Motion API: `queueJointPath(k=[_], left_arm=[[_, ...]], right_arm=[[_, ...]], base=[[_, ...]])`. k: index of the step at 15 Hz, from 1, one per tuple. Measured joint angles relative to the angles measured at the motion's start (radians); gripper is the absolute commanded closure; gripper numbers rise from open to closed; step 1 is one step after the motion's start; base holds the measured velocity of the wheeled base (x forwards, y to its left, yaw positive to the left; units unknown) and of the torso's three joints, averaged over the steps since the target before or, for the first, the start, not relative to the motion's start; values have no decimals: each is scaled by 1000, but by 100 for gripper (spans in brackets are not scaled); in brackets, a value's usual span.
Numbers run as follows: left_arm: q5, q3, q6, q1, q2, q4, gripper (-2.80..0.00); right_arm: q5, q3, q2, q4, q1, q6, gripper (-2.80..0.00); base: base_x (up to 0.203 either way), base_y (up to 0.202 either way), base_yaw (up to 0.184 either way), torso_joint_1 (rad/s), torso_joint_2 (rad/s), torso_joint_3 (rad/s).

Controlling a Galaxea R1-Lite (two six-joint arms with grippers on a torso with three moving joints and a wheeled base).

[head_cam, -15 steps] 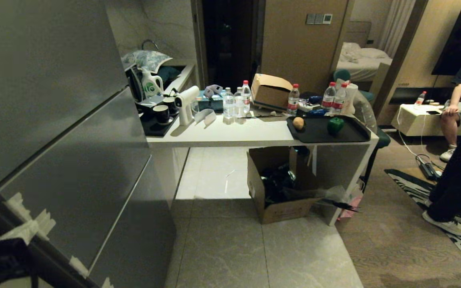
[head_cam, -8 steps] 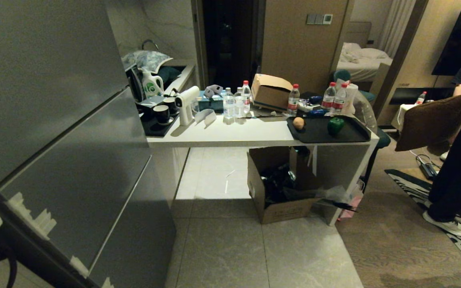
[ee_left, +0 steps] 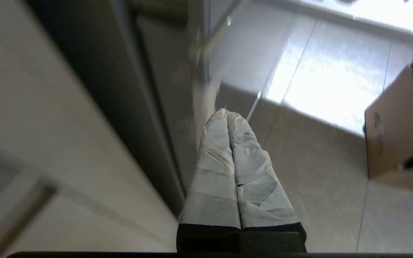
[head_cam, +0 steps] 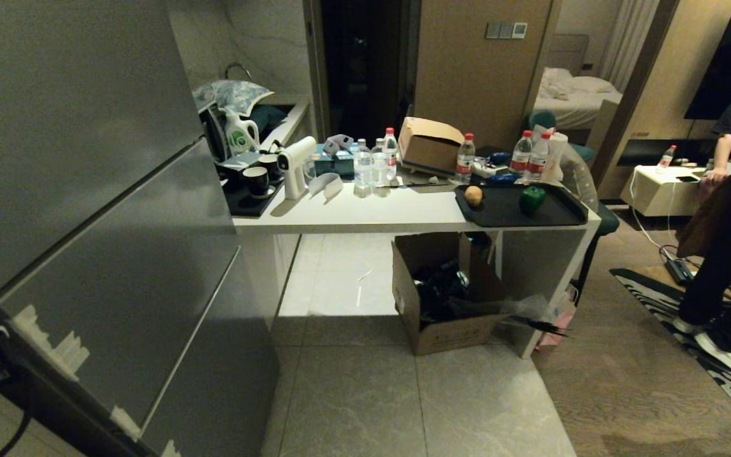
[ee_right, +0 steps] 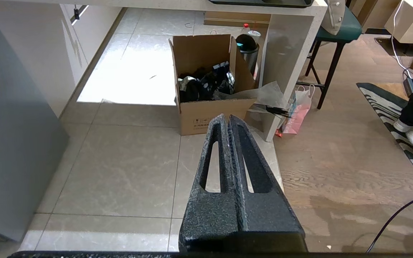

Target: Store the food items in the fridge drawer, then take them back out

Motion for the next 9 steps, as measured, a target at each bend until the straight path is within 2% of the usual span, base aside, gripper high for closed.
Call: queueJointPath(k=[4, 9], left_arm=[[36, -8, 1, 8, 156, -208, 0], [53, 3, 1, 72, 196, -229, 0]], right_arm=[[0, 0, 0, 0, 0, 0, 0], [0, 0, 0, 0, 0, 0, 0]], base=[[0, 0, 0, 0, 0, 0], [0, 0, 0, 0, 0, 0]])
